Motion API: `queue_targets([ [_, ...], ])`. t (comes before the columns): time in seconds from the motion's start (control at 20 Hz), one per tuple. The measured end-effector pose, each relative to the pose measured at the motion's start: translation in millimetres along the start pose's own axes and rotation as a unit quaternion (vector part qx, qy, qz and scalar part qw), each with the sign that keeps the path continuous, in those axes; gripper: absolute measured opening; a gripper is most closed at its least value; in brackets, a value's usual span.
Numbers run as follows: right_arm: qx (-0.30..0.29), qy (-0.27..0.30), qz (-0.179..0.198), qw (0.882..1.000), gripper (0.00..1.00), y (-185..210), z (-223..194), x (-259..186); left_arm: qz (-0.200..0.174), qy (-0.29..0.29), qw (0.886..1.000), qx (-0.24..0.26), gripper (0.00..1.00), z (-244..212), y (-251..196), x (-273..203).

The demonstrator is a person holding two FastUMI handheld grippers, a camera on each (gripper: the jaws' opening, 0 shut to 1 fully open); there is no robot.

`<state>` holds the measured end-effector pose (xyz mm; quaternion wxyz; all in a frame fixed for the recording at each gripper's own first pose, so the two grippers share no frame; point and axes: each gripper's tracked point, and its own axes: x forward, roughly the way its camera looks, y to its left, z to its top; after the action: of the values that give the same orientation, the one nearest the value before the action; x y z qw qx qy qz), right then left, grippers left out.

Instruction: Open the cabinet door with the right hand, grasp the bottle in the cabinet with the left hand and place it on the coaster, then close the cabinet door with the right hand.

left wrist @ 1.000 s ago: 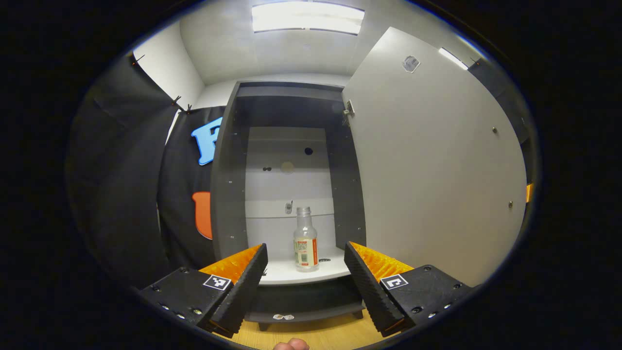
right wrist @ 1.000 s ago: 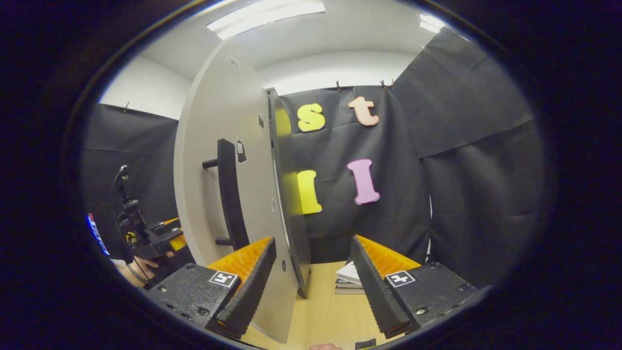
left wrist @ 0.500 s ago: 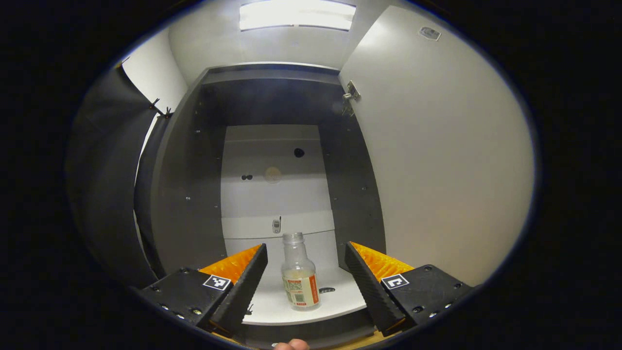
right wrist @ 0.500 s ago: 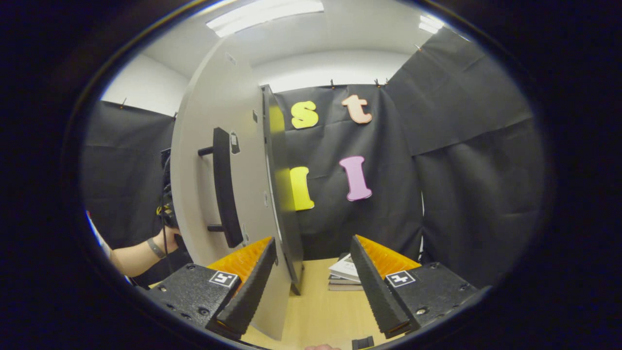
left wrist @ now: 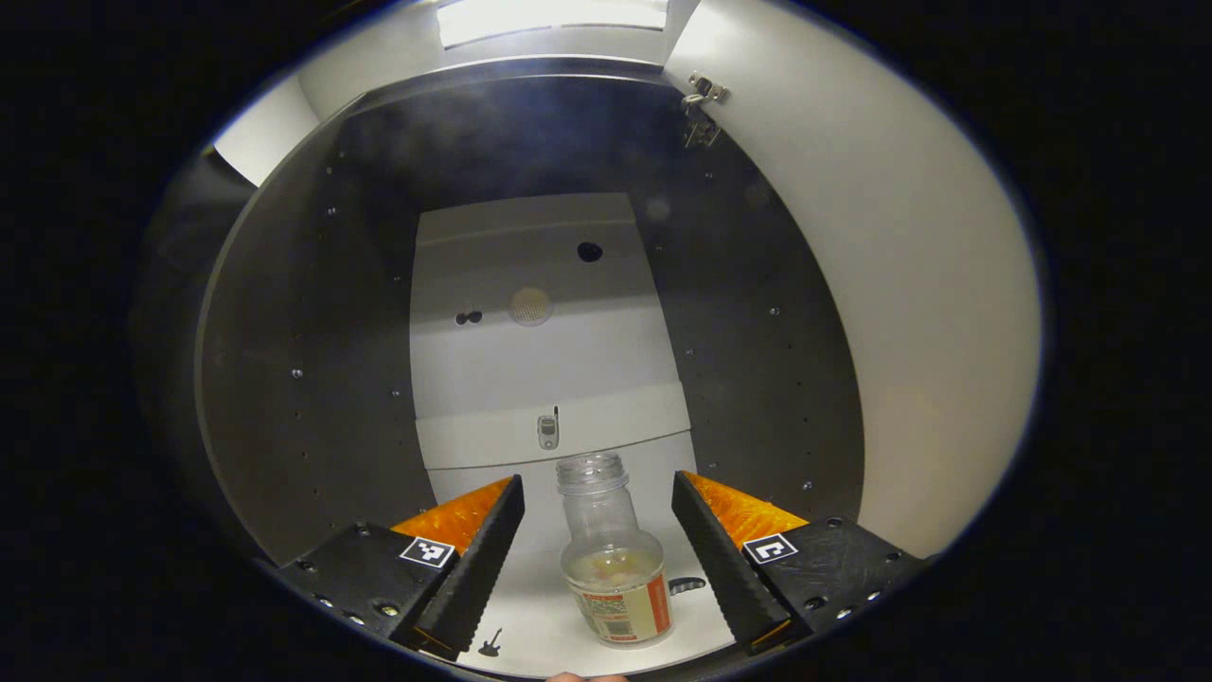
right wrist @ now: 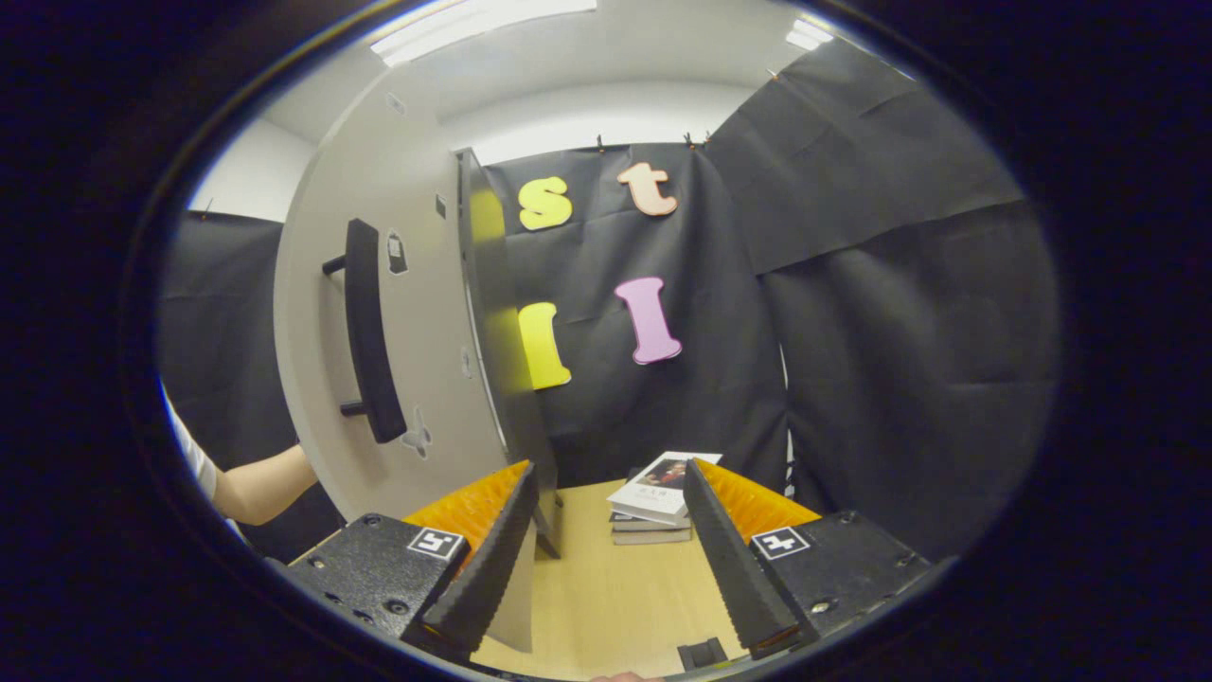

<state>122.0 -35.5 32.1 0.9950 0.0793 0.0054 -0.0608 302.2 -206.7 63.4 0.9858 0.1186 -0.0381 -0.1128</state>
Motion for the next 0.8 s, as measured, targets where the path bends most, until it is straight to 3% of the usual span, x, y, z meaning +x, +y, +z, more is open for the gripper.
queue_targets([
  [0.3, 0.005, 0.001, -0.011, 1.000, 0.95, -4.5, 1.3, 5.2, 0.002, 0.005, 1.000, 0.002, 0.91, -5.1, 2.6, 10.7],
  [0.45, 0.004, 0.001, -0.006, 1.000, 0.95, -1.4, 1.2, 8.0, -0.006, 0.012, 1.000, -0.004, 0.70, -7.3, -1.8, 12.1],
  [0.55, -0.002, -0.001, -0.004, 1.000, 0.95, -1.1, 3.0, 9.7, -0.013, 0.014, 1.000, -0.008, 0.49, -7.1, -3.6, 8.7],
  [0.8, 0.001, -0.007, 0.015, 1.000, 0.95, 8.3, 5.5, 10.9, -0.020, 0.012, 1.000, -0.016, 0.45, 4.2, -2.1, -6.4],
])
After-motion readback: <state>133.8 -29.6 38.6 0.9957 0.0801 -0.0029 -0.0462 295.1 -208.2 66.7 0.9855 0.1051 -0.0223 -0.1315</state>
